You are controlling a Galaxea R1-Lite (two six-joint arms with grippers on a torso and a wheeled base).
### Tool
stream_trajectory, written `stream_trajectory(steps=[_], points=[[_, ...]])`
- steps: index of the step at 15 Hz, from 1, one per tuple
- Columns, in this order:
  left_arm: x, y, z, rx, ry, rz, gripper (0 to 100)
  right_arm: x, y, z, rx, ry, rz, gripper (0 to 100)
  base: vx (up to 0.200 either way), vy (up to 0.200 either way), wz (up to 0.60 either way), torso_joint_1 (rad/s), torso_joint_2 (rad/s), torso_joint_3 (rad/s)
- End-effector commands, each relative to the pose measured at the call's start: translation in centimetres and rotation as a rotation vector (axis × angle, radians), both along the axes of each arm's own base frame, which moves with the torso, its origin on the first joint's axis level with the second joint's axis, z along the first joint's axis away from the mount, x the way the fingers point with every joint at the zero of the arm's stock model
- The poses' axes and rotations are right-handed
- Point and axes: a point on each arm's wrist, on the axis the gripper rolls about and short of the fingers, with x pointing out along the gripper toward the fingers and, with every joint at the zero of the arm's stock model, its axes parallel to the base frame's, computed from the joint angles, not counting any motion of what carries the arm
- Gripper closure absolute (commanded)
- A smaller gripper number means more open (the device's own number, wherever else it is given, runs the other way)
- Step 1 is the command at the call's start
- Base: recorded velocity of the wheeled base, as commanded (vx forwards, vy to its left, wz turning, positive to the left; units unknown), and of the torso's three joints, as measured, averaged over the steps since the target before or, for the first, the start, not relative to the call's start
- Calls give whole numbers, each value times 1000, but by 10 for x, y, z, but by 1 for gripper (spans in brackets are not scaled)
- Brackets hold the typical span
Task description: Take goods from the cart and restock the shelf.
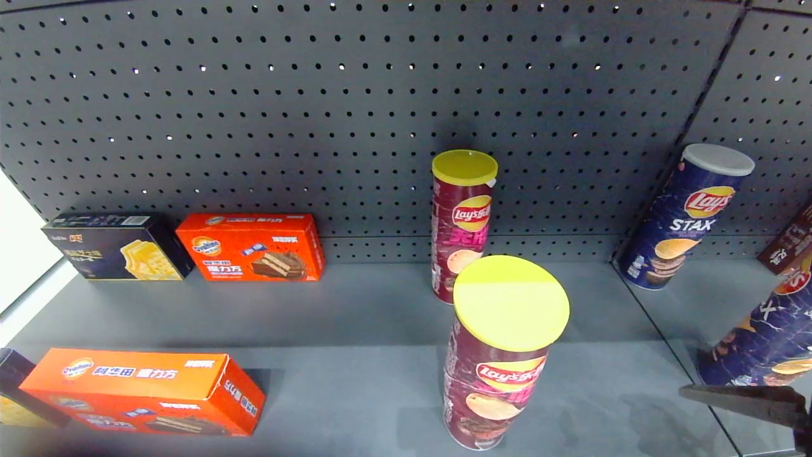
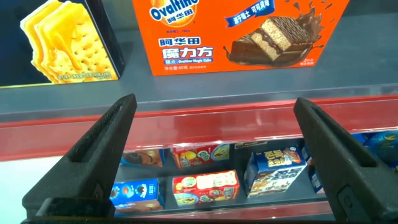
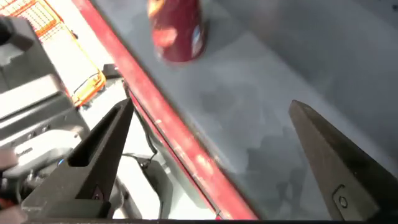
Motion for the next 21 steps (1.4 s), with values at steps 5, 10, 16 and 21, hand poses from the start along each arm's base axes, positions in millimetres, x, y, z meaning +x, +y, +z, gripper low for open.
stream_trajectory(steps=[5, 10, 16, 21], points=[[0, 0, 0, 0, 1, 3, 0, -56, -45, -46, 129, -120, -2, 0, 0, 0, 0, 0, 0, 0], [0, 0, 0, 2, 1, 0, 0, -79, -64, -80, 248, -157, -70, 0, 0, 0, 0, 0, 0, 0], [0, 0, 0, 2, 0, 1, 0, -88, -74, -109, 339, -145, -289, 0, 0, 0, 0, 0, 0, 0], [0, 0, 0, 3, 1, 0, 0, -89, -72, -109, 327, -166, -389, 0, 0, 0, 0, 0, 0, 0]])
